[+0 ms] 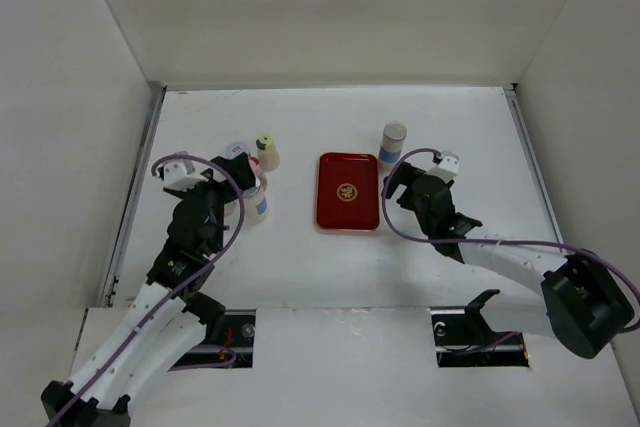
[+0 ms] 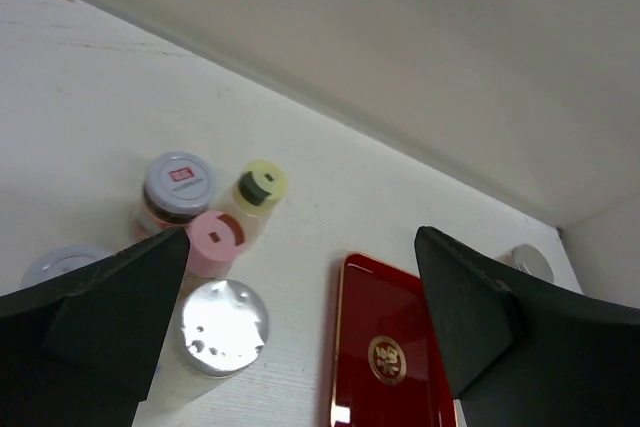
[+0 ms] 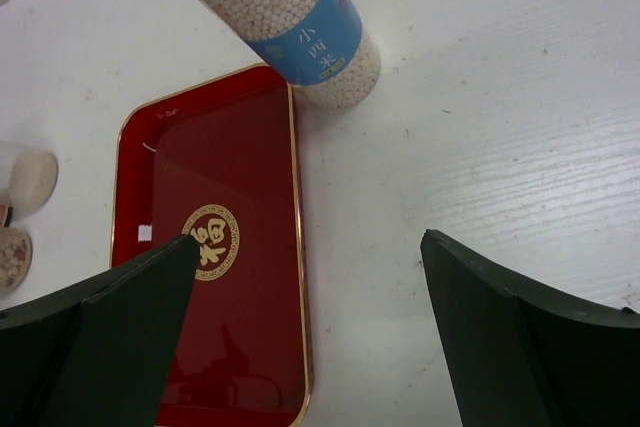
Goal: Organize the condiment bottles
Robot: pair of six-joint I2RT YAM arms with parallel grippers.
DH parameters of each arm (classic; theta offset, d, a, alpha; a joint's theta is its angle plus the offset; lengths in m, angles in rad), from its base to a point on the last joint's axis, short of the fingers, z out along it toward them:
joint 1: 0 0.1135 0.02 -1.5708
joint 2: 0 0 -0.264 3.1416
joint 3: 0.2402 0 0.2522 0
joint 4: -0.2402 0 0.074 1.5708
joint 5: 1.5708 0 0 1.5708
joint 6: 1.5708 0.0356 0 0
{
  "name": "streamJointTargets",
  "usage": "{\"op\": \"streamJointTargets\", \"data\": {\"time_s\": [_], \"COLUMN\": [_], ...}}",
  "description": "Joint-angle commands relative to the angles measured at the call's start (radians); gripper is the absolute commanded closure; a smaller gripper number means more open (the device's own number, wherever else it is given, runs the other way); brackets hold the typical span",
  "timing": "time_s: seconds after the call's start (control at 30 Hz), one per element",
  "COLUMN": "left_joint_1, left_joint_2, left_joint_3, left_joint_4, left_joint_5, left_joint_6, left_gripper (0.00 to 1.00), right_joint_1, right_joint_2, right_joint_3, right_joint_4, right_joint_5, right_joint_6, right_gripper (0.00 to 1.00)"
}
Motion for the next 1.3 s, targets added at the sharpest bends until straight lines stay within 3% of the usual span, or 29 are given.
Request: {"op": "streamJointTargets", "data": {"time_s": [0.0,0.33,0.37,0.47,0.53,0.57,0.63,0.67,0.7,0.77,0.8,1.0,1.27], "left_joint_1": [0.014,0.053,0.058,0.089,0.106,0.104,0.090,0.084,0.083,0.093,0.099,0.168,0.253], "left_joint_2": [-0.097,-0.220,-0.219,-0.173,-0.136,-0.125,-0.126,-0.131,-0.136,-0.139,-0.142,-0.198,-0.122], "left_joint_3": [-0.082,-0.175,-0.188,-0.208,-0.207,-0.202,-0.214,-0.228,-0.247,-0.265,-0.271,-0.308,-0.320], "left_joint_4": [-0.020,-0.112,-0.103,-0.077,-0.068,-0.069,-0.048,-0.019,0.007,0.024,0.027,0.029,0.053], "left_joint_5": [-0.097,-0.355,-0.357,-0.352,-0.323,-0.302,-0.268,-0.265,-0.256,-0.242,-0.222,-0.151,-0.001], "left_joint_6": [-0.013,-0.088,-0.092,-0.097,-0.088,-0.086,-0.094,-0.094,-0.095,-0.095,-0.095,-0.112,-0.161], "left_gripper": [0.00,0.00,0.00,0.00,0.00,0.00,0.00,0.00,0.00,0.00,0.00,0.30,0.29], "right_joint_1": [0.009,0.051,0.051,0.036,0.005,-0.012,-0.041,-0.056,-0.073,-0.099,-0.110,-0.136,-0.139], "right_joint_2": [-0.042,-0.090,-0.090,-0.094,-0.088,-0.077,-0.042,-0.016,0.022,0.085,0.119,0.312,0.469], "right_joint_3": [0.037,0.144,0.162,0.233,0.303,0.340,0.398,0.431,0.467,0.523,0.550,0.687,0.751], "right_joint_4": [0.028,0.021,0.017,-0.027,-0.102,-0.134,-0.177,-0.196,-0.216,-0.246,-0.256,-0.314,-0.331], "right_joint_5": [0.001,-0.034,-0.057,-0.068,-0.033,-0.004,0.053,0.079,0.101,0.098,0.086,-0.011,-0.059], "right_joint_6": [-0.044,-0.161,-0.172,-0.206,-0.236,-0.253,-0.301,-0.328,-0.356,-0.383,-0.393,-0.404,-0.404], "right_gripper": [0.00,0.00,0.08,0.63,0.77,0.76,0.66,0.52,0.29,0.08,0.04,0.00,0.00]}}
